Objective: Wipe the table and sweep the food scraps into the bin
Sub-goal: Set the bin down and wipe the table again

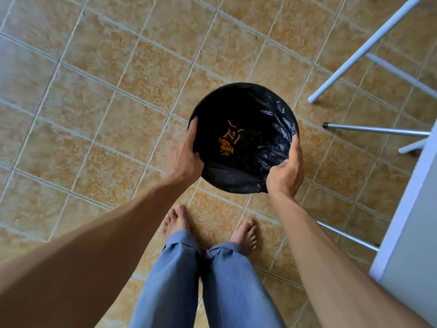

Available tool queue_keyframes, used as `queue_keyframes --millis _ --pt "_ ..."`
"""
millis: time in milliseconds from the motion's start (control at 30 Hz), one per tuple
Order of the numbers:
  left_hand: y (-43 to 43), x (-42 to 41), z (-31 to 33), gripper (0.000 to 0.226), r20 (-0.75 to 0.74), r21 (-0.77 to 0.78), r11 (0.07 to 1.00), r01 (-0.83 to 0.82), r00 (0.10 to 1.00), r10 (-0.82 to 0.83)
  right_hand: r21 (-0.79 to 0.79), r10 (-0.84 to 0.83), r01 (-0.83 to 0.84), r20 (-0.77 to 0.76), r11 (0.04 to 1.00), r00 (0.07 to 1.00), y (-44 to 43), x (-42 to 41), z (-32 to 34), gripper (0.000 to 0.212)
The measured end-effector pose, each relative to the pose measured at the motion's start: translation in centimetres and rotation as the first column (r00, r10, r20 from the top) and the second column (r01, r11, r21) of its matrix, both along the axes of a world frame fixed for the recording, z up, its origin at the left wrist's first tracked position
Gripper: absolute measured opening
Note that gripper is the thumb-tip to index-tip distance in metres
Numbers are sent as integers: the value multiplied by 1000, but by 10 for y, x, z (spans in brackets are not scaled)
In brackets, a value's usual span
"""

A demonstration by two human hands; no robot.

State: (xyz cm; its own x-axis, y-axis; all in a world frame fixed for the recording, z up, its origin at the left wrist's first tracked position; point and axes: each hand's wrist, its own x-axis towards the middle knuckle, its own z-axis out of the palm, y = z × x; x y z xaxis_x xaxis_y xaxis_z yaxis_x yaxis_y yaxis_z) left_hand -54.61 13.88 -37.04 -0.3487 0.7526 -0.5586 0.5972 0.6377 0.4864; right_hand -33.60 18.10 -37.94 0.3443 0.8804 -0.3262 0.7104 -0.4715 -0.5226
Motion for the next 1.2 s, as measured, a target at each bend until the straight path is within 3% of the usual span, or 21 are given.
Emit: queue_keyframes --millis 67,233,433,533,700,800,867,967,1033,1100,1200 --pt "1 1 -1 89 -12 -36 996 78 997 -79 2 -9 9 -4 1000 1000 3 3 0 78" --pt "-12 6 7 85 38 -83 992 97 995 -94 -125 38 -35 16 991 999 2 9 18 74" --pt "-15 23 62 90 16 -62 993 104 994 -104 -229 181 -170 28 958 983 -5 3 79 60" --pt "-11 36 96 89 44 -12 993 118 992 -118 -134 248 -247 -12 960 969 -9 -1 129 56" --pt "7 69 168 70 152 48 991 125 980 -131 183 262 -254 -22 950 965 -14 16 217 40" --pt "19 93 199 59 213 155 980 127 964 -159 385 140 -139 24 912 990 -2 49 255 30" --pt "25 114 218 55 154 278 951 139 970 -186 490 15 -51 76 870 997 11 84 263 28" --pt "29 158 245 49 143 489 867 92 972 -184 368 -68 -5 184 930 981 35 135 252 40" --pt "32 193 248 54 183 548 835 54 966 -183 263 109 -187 282 946 953 42 147 232 50" --pt "35 228 241 65 124 554 827 92 974 -191 188 368 -487 443 853 817 43 154 210 58" --pt "29 274 221 64 -77 516 816 261 963 -259 137 568 -705 496 696 657 67 185 200 57"
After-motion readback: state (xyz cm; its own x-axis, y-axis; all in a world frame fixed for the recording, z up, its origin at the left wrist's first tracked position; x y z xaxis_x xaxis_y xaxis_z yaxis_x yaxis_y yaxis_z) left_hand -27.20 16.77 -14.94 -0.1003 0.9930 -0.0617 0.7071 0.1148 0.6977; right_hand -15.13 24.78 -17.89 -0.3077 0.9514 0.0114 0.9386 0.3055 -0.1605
